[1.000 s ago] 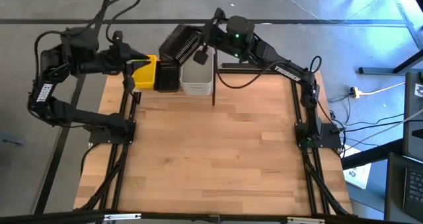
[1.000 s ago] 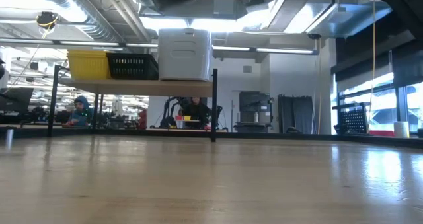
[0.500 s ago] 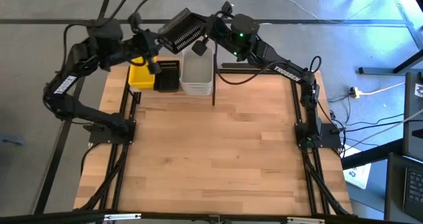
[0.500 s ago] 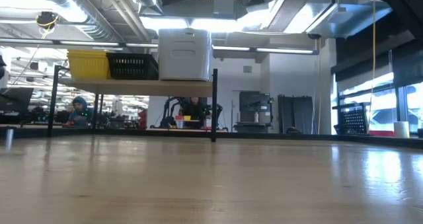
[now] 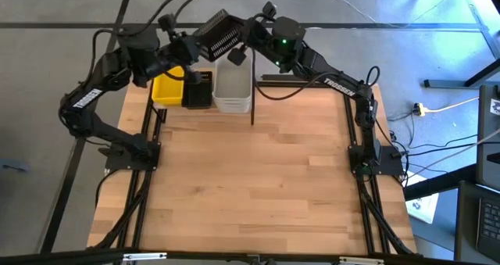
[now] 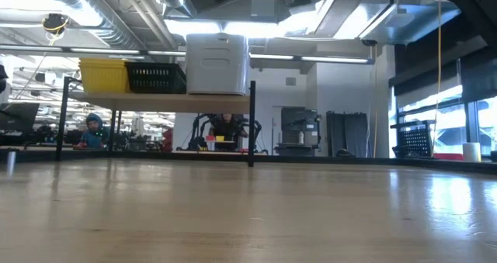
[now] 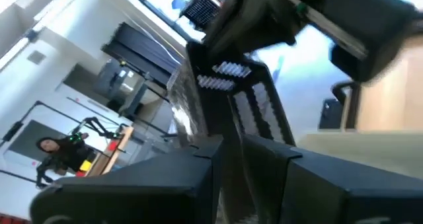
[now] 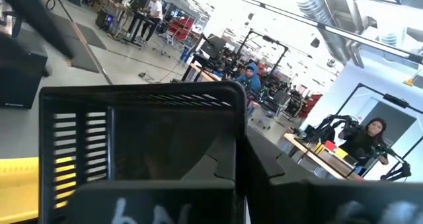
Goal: Stack baskets on shelf by color
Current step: Stack the black bin on top of the other black bin on the shelf
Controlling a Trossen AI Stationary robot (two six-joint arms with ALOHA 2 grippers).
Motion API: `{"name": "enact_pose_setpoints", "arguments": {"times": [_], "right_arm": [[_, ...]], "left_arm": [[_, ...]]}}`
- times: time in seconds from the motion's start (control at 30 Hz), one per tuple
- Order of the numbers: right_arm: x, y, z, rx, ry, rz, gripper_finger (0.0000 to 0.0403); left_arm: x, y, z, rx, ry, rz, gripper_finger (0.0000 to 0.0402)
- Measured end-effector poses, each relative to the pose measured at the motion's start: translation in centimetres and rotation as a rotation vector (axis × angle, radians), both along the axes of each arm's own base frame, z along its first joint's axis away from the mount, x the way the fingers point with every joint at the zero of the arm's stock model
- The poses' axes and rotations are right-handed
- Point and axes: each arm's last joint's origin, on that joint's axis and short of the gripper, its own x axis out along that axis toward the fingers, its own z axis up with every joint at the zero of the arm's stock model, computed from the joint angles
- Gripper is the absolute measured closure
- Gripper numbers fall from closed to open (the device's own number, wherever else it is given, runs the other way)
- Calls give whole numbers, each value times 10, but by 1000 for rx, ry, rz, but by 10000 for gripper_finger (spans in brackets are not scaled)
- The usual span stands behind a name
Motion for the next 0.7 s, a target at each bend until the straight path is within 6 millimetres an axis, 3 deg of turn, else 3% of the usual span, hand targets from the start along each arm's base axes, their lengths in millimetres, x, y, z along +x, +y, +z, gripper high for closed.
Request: {"name": "enact_pose_setpoints", "arguments": {"times": [0.43, 0.7], "right_arm": [[0, 0, -2, 0, 22, 0, 403], [0, 0, -2, -3, 25, -1, 403]], "left_arm": [[27, 12, -12, 49, 119, 97, 349], [26, 12, -12, 55, 122, 124, 349]]}}
